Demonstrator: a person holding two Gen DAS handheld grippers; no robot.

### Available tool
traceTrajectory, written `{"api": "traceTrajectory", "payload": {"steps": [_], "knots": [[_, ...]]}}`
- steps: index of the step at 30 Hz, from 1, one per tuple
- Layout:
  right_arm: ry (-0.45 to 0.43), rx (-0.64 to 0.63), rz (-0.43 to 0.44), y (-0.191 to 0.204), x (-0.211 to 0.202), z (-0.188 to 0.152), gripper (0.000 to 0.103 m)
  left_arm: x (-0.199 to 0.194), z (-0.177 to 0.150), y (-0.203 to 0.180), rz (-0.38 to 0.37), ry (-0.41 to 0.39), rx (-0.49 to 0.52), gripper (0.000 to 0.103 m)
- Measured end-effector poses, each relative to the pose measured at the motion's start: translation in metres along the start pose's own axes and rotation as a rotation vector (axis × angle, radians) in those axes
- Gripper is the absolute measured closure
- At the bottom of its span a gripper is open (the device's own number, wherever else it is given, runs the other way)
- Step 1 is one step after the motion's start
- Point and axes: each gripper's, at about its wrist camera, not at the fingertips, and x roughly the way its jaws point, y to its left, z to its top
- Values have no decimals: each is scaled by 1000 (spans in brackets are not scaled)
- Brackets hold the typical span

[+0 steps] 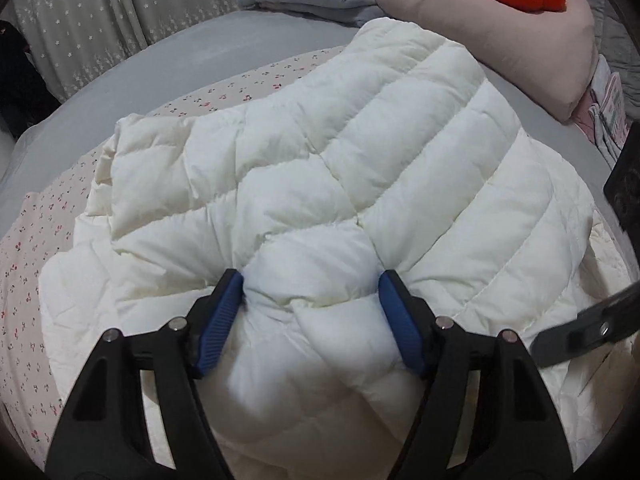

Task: Fold large clothes

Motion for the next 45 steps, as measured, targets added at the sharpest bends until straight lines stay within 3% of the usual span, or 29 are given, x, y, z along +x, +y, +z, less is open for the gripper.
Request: {"api": "traceTrajectory", "payload": {"steps": [3, 7, 10, 11, 16, 18, 22, 25, 28, 29, 31, 36, 40, 42, 45], "knots": [[-86, -145, -89, 25, -30, 2, 80, -9, -6, 5, -25, -10, 0, 31], [-292, -402, -238, 85, -49, 23, 80, -11, -11, 6, -27, -12, 17, 31], [-491, -619, -359, 131, -38, 45, 80, -10, -12, 6, -30, -16, 7, 31], [-513, -652, -372, 138, -29, 53, 80, -11, -13, 7, -33, -18, 2, 31], [-543, -692, -488, 124, 18, 91, 80, -24, -6, 18, -49, -25, -33, 31], [-547, -674, -537, 110, 35, 101, 80, -34, 11, 29, -29, -86, -58, 31], [-542, -633, -532, 80, 40, 100, 81, -29, 50, 56, 40, -169, -150, 33], [-548, -653, -571, 82, 45, 96, 80, 0, 64, 80, 130, -149, -273, 36], [-562, -677, -626, 81, 49, 94, 81, 37, 46, 105, 267, -78, -395, 31], [-562, -674, -632, 80, 48, 93, 81, 53, 33, 115, 229, -54, -443, 29], [-548, -667, -626, 74, 52, 95, 81, 59, 15, 129, 157, -103, -546, 28], [-545, -647, -610, 64, 57, 101, 81, 58, 10, 124, 173, -119, -535, 26], [-519, -631, -587, 63, 51, 105, 81, 39, 15, 131, 119, -121, -568, 26], [-490, -652, -583, 69, 42, 101, 77, 19, 11, 124, 79, -152, -581, 26], [-476, -674, -513, 80, 15, 80, 59, -22, 8, 105, 52, -227, -516, 26]]}}
